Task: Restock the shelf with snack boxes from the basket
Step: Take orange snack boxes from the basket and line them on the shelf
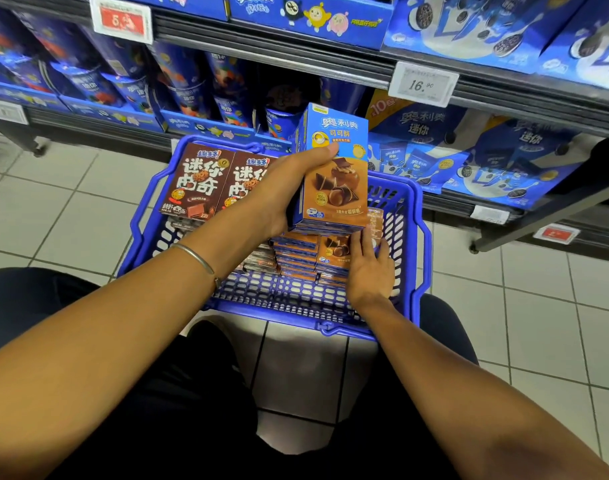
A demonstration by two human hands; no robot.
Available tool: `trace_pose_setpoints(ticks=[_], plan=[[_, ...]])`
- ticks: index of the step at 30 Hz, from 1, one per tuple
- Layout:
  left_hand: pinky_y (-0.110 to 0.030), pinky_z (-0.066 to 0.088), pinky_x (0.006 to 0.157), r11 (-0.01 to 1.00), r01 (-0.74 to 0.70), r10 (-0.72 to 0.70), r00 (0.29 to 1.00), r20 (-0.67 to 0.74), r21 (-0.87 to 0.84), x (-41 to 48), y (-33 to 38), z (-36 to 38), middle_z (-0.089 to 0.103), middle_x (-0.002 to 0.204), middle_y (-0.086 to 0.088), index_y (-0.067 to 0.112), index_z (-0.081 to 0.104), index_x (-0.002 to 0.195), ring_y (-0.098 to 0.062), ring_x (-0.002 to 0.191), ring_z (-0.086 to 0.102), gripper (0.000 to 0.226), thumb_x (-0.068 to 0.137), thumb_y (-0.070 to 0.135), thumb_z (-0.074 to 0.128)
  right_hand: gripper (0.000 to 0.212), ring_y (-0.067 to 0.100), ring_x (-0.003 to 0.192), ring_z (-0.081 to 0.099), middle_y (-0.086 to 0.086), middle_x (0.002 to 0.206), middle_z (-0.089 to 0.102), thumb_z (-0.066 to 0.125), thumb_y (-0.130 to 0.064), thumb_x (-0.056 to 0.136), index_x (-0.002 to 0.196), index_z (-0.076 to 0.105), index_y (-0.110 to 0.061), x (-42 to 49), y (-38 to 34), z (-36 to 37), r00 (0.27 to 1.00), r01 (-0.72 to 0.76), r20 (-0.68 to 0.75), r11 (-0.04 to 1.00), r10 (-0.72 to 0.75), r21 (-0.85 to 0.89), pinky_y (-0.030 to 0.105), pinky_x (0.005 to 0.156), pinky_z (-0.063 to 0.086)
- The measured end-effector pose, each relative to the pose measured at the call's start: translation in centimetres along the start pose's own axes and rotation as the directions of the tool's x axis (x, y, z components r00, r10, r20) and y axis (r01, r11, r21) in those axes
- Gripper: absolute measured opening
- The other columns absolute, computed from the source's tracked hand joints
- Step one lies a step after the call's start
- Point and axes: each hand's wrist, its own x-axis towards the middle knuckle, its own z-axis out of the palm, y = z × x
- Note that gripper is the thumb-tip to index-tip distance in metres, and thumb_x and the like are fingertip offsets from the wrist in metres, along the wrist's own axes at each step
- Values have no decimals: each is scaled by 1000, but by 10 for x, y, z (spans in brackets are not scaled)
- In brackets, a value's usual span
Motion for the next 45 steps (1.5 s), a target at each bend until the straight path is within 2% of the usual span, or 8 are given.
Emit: trace_pose_setpoints(ticks=[7,14,20,24,27,31,37,45], plan=[[-41,66,78,1000,2,-2,1000,-21,10,2,1,-1,81,115,-11,13,75,126,-31,103,79,42,96,42,74,87,33,143,31,10,159,34,74,-3,82,156,29,-8,-17,-2,-19,955,9,-276,916,111,402,48,116,37],[-44,66,81,999,-8,11,998,-65,39,10,-3,-6,80,116,-11,15,74,126,-32,104,79,43,96,45,75,59,25,137,39,10,150,45,59,-2,92,148,42,-5,-35,-10,-72,760,231,-528,602,378,764,34,115,35],[-41,65,72,999,-46,49,982,-184,19,11,-8,-7,81,114,-12,8,57,144,-31,96,81,67,91,39,83,49,10,123,62,12,135,62,64,6,89,136,54,0,-24,-11,-134,672,396,-289,-1,681,918,23,98,51],[-37,66,64,994,-112,113,961,-251,17,14,-13,-10,83,102,-6,18,64,128,-25,89,82,49,89,39,85,42,16,106,69,14,124,69,62,5,90,131,60,-4,-20,-18,-153,771,371,8,-460,636,807,33,90,57],[-42,67,81,993,-110,116,955,-274,36,11,-13,-7,81,117,-1,22,58,136,-23,103,80,67,84,53,86,41,18,90,64,9,106,69,55,2,90,128,61,-11,-26,-30,-156,872,237,125,-633,473,737,32,76,54],[-35,66,67,983,-175,181,948,-263,48,11,-11,-5,83,107,1,26,65,130,-21,93,82,57,88,63,77,52,23,90,64,14,106,69,52,-5,80,132,60,-4,-33,-45,-155,941,111,95,-561,325,821,36,75,53],[-29,64,60,983,-147,173,946,-274,112,12,-10,-4,84,98,2,27,64,117,-18,87,82,50,91,69,68,28,31,98,70,17,109,73,59,-13,93,121,61,-9,-30,-41,-153,974,40,57,-411,221,911,54,89,54],[-54,63,94,961,-130,190,951,-244,242,11,-9,2,79,111,-18,4,64,127,-31,99,80,91,93,85,38,38,30,109,68,11,124,70,55,-26,94,131,60,-22,-22,-31,-161,989,-80,13,-469,-144,880,54,92,54]])
